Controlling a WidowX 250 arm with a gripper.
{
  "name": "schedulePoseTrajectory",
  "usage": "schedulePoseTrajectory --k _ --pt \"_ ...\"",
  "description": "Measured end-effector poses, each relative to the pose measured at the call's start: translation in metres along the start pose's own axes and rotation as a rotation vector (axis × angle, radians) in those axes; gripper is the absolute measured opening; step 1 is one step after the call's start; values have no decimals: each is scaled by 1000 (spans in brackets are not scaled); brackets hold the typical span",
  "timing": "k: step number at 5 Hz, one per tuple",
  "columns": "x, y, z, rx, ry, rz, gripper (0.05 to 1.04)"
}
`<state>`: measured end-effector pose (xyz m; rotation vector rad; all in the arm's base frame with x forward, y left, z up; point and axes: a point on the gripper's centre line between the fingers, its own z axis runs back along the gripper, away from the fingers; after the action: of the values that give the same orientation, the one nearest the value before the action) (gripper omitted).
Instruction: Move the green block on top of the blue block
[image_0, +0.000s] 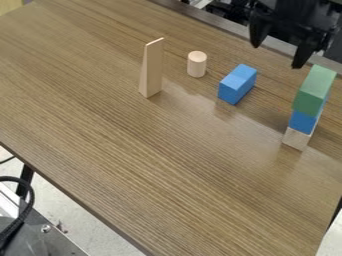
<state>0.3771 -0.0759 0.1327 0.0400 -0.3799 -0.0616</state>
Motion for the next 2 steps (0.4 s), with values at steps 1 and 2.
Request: schedulePoseTrajectory --k 1,2 --pt "-1 -9 1 -25 1 3 997" --pt "-4 -21 2 -42 12 12 997"
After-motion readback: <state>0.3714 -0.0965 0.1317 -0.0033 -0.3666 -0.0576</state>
